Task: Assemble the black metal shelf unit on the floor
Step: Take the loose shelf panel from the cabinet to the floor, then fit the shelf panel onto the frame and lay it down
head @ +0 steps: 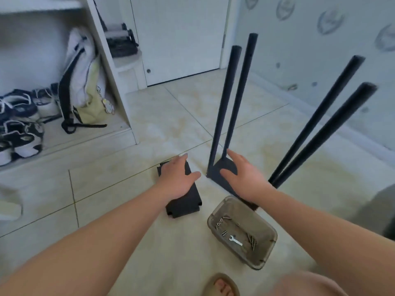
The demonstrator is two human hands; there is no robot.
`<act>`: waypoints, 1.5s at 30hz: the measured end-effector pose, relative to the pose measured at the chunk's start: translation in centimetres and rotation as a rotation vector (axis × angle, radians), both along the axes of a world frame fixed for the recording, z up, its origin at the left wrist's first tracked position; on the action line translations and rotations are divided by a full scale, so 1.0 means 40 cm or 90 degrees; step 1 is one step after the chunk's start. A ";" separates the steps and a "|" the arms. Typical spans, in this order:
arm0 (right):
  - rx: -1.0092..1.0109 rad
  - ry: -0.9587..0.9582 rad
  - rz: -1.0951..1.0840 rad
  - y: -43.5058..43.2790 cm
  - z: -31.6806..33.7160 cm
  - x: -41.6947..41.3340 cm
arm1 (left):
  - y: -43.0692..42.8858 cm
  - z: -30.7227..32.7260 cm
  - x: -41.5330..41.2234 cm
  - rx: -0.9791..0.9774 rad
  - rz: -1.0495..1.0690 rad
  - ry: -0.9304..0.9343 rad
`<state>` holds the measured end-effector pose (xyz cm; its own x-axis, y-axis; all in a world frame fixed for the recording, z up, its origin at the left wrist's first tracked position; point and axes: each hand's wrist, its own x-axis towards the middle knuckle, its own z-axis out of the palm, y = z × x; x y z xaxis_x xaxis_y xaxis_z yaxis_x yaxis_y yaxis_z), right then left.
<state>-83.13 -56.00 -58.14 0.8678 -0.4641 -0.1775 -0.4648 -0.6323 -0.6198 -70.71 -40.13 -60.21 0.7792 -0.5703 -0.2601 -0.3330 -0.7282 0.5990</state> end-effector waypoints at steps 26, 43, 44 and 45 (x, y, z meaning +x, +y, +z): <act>0.115 -0.257 -0.341 -0.415 0.068 -0.189 | -0.509 0.282 0.181 -0.240 0.140 -0.108; 0.090 -0.345 -0.324 -0.328 0.222 -0.153 | -0.263 0.422 0.101 -0.390 0.144 -0.197; 0.091 -0.352 -0.314 -0.306 0.242 -0.142 | -0.226 0.441 0.093 -0.394 0.149 -0.206; 0.095 -0.359 -0.304 -0.282 0.261 -0.131 | -0.186 0.459 0.086 -0.396 0.155 -0.216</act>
